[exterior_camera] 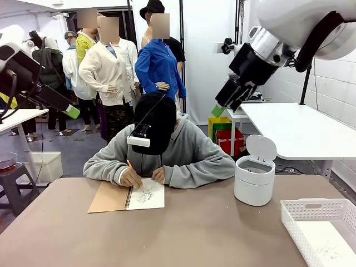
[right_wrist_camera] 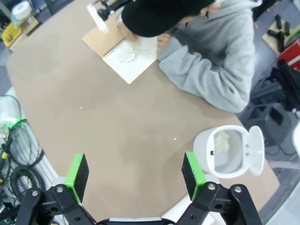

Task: Sort the paper based on its condition.
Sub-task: If a person hands you a paper, place it in the Organizing basket , and if it's crumpled, put it in the Trash can.

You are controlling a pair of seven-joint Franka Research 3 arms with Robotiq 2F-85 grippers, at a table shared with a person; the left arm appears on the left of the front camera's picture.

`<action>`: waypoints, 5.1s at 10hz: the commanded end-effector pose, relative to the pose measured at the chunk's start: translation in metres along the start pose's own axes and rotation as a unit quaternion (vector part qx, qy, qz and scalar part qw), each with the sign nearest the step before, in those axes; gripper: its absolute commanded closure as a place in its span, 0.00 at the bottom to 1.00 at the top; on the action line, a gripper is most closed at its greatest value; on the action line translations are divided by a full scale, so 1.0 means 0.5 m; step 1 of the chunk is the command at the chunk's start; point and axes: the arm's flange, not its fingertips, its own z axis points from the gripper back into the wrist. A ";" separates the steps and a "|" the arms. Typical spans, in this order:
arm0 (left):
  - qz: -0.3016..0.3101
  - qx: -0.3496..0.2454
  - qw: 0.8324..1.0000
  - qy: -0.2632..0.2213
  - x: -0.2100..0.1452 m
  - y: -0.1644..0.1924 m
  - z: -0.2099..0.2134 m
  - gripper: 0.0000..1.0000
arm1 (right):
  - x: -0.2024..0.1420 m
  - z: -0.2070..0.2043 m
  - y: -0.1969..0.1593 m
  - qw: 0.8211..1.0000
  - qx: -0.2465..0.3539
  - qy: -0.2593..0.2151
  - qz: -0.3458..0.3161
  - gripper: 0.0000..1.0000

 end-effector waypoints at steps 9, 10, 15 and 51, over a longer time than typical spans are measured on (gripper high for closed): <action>-0.002 -0.007 1.000 0.008 -0.001 0.008 -0.001 0.00 | 0.020 0.028 0.034 1.000 -0.009 -0.005 0.021 0.00; -0.002 -0.007 1.000 0.008 -0.001 0.008 -0.001 0.00 | 0.020 0.028 0.034 1.000 -0.009 -0.005 0.021 0.00; -0.002 -0.007 1.000 0.008 -0.001 0.008 -0.001 0.00 | 0.020 0.028 0.034 1.000 -0.009 -0.005 0.021 0.00; -0.002 -0.007 1.000 0.008 -0.001 0.008 -0.001 0.00 | 0.020 0.028 0.034 1.000 -0.009 -0.005 0.021 0.00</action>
